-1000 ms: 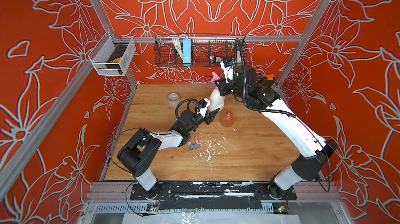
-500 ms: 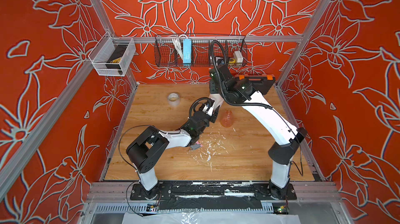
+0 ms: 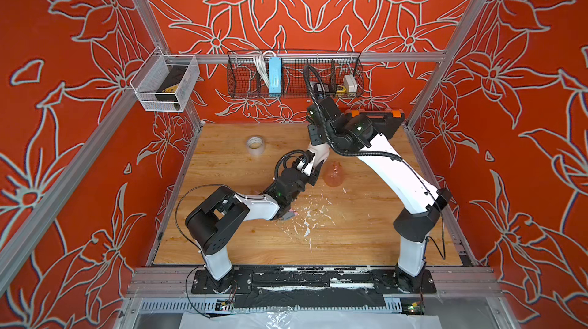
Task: Attach spray nozzles to spray bottles
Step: Screw the spray nozzle on the spray bottle.
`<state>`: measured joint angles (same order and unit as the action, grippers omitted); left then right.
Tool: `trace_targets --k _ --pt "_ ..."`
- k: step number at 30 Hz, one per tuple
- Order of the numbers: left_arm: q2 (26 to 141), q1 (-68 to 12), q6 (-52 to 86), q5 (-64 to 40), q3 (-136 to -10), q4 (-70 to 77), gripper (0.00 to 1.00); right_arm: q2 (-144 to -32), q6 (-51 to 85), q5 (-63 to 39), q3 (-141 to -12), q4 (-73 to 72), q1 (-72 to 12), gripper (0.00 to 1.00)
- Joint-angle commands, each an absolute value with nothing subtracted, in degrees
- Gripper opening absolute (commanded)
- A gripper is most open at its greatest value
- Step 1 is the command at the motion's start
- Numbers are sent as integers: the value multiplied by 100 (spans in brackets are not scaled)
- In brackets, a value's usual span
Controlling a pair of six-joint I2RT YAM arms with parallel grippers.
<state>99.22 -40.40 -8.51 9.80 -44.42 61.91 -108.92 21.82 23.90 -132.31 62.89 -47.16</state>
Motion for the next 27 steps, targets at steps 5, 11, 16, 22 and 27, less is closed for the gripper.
trace_targets --k 5,11,16,22,27 --pt "9729 -3986 -1010 735 -4421 6449 36 -10671 1508 1648 -13393 6619 -4658 58" --pt "9708 -3792 -950 -33 -4347 6143 36 -10212 1147 927 -13269 6714 -4606 69" --pt "9615 -3412 -809 -1060 -4366 5877 36 -9596 963 458 -12916 6599 -4322 75" --pt "9530 -3182 -703 -1314 -4355 5839 36 -8950 1108 -913 -11772 5656 -3725 70" --pt "9552 -3182 -690 -1369 -4386 5832 36 -9020 1171 -1376 -11384 5264 -3700 68"
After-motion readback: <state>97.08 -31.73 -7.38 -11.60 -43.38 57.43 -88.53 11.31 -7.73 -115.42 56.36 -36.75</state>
